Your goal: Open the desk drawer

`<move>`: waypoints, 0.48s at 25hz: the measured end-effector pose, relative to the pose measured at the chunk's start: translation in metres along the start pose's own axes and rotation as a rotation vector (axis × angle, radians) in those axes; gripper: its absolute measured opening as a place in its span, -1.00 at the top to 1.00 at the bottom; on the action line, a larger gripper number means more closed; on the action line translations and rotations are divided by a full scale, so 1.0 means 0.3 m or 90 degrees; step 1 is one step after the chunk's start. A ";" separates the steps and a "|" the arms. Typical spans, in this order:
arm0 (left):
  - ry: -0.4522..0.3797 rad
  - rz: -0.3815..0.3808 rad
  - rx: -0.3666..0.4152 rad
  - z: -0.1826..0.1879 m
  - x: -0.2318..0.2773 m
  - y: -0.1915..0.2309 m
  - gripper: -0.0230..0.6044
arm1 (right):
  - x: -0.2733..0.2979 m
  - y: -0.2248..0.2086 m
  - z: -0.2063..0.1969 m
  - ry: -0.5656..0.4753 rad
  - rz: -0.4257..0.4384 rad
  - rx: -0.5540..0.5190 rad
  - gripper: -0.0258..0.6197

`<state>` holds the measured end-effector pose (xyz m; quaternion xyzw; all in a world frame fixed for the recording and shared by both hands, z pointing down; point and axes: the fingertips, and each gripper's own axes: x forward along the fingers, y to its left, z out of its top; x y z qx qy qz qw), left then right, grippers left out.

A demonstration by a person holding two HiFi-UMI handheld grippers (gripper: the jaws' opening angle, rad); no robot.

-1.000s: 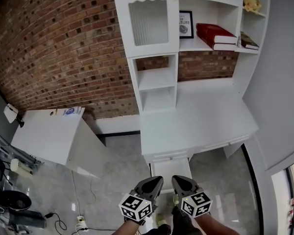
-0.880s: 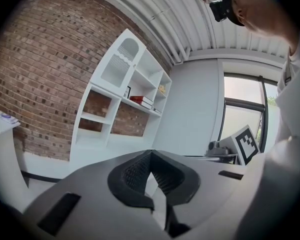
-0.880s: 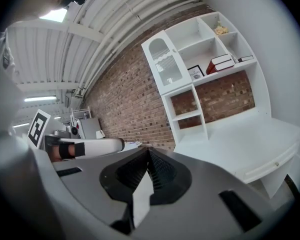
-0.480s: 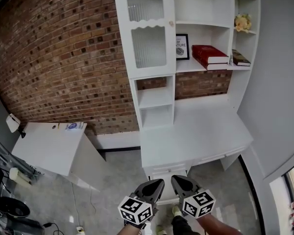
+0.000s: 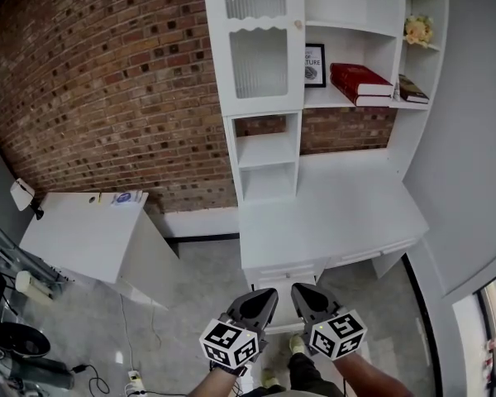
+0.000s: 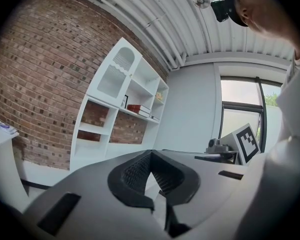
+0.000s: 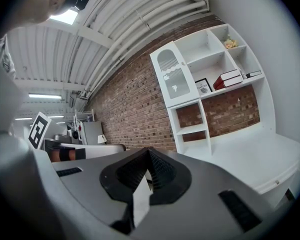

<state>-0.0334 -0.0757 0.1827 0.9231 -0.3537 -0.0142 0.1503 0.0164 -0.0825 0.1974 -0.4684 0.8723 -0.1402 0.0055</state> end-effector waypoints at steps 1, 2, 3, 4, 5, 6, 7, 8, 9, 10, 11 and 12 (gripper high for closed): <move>0.000 0.002 0.000 0.000 -0.002 0.003 0.89 | 0.000 0.001 -0.002 0.001 0.000 0.000 0.87; -0.001 0.003 0.000 0.001 -0.002 0.005 0.89 | 0.001 0.001 -0.004 0.002 0.000 0.000 0.87; -0.001 0.004 0.001 0.003 -0.002 0.006 0.89 | 0.002 0.000 -0.006 0.003 0.000 0.000 0.87; -0.002 0.005 0.002 0.003 -0.002 0.008 0.89 | 0.002 0.000 -0.008 0.004 -0.001 0.001 0.87; -0.001 0.005 0.002 0.002 -0.004 0.009 0.89 | 0.003 0.000 -0.010 0.004 -0.002 0.001 0.87; -0.001 0.006 0.002 0.000 -0.005 0.011 0.89 | 0.004 0.001 -0.012 0.005 -0.002 0.001 0.87; -0.001 0.006 0.002 -0.002 -0.007 0.013 0.89 | 0.005 0.002 -0.014 0.005 -0.003 0.001 0.87; -0.001 0.007 0.002 -0.004 -0.009 0.016 0.89 | 0.007 0.004 -0.015 0.005 -0.003 0.001 0.87; 0.000 0.007 0.001 -0.005 -0.010 0.019 0.89 | 0.009 0.006 -0.016 0.005 -0.003 0.001 0.87; -0.001 0.007 0.001 -0.006 -0.011 0.021 0.89 | 0.012 0.007 -0.018 0.005 -0.003 0.001 0.87; -0.001 0.008 0.001 -0.007 -0.011 0.024 0.89 | 0.014 0.008 -0.019 0.004 -0.003 0.000 0.87; -0.001 0.008 0.001 -0.008 -0.011 0.026 0.89 | 0.017 0.009 -0.020 0.004 -0.003 0.000 0.87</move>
